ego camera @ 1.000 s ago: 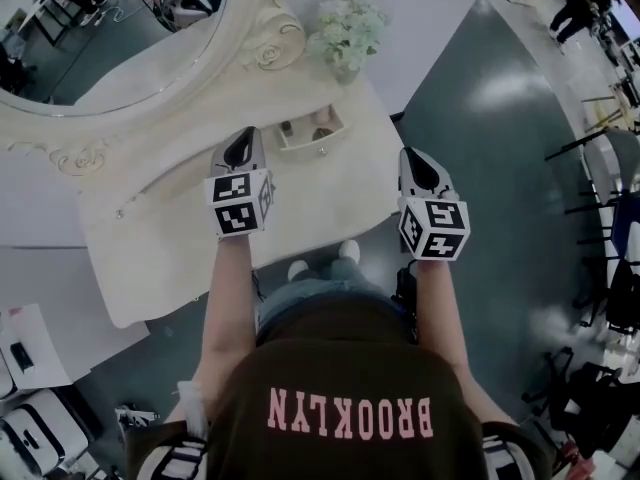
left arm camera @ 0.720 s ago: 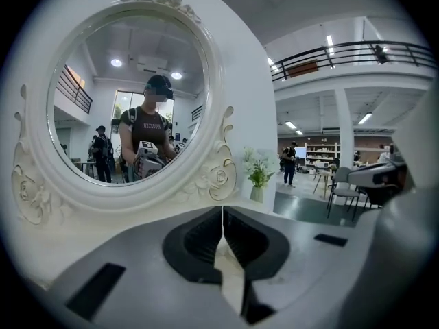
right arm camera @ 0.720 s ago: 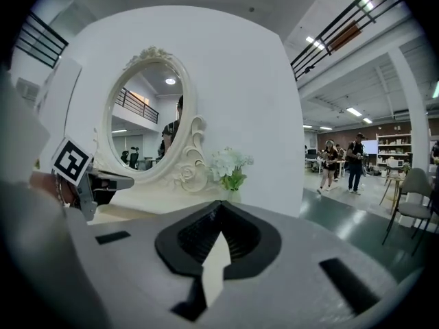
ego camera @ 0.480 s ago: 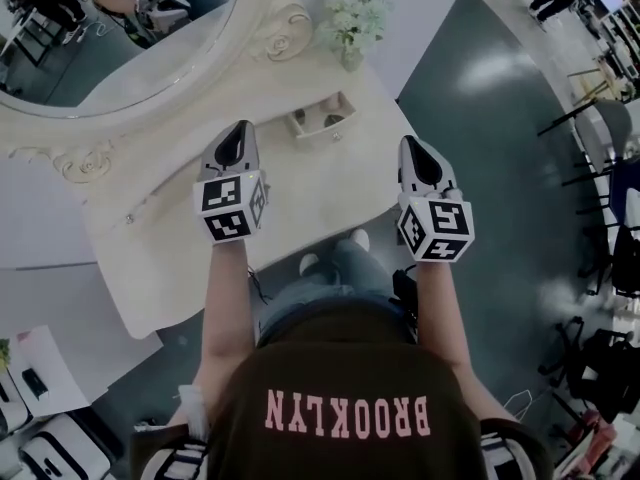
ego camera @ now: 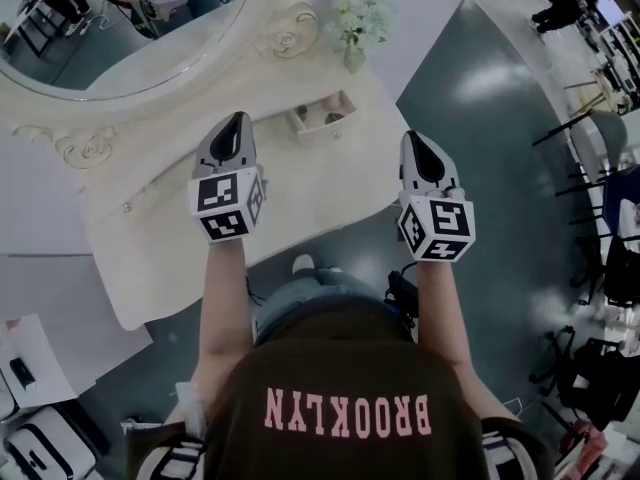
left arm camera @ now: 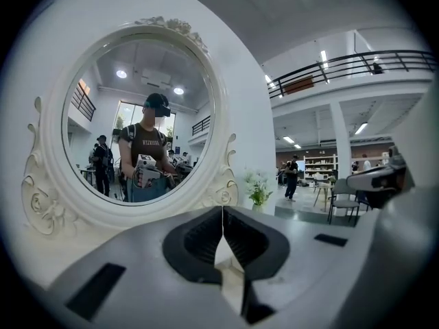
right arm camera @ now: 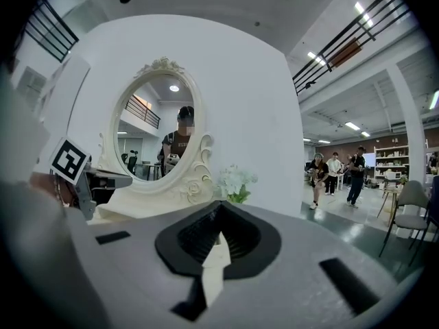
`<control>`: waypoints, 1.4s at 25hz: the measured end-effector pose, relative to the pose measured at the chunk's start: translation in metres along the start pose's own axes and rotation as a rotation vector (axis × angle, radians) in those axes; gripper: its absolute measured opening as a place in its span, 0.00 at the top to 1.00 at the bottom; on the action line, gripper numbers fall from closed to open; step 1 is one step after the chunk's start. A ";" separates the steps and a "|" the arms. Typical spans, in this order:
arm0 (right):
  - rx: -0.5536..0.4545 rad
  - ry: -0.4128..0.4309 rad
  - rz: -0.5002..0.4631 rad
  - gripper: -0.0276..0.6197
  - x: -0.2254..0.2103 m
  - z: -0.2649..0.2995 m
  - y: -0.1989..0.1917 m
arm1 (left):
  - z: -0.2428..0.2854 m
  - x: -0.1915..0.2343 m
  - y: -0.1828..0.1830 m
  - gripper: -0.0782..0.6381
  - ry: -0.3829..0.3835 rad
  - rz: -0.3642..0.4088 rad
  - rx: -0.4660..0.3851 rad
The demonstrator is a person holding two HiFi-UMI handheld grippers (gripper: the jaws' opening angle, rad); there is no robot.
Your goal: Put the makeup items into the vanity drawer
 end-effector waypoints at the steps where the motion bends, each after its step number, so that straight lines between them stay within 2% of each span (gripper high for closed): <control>1: -0.006 0.001 0.000 0.97 -0.001 -0.001 0.002 | -0.002 -0.001 0.002 0.88 0.004 0.002 -0.006; 9: -0.089 0.005 -0.035 0.97 -0.025 -0.029 0.034 | -0.023 -0.034 0.037 0.88 0.015 0.042 -0.072; 15: -0.137 0.017 -0.069 0.97 -0.020 -0.031 0.049 | -0.030 -0.034 0.054 0.88 0.017 0.074 -0.113; 35: -0.153 0.030 -0.108 0.97 -0.019 -0.029 0.058 | -0.034 -0.040 0.061 0.88 -0.002 0.076 -0.142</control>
Point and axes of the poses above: the fingertips, and each gripper's own axes: z forward along the fingers, x to its left, y out of its top, the point moved 5 cm from there along -z, backward along the fingers, and after that the axes turned 3 degrees about z, right-handed, at the moved point
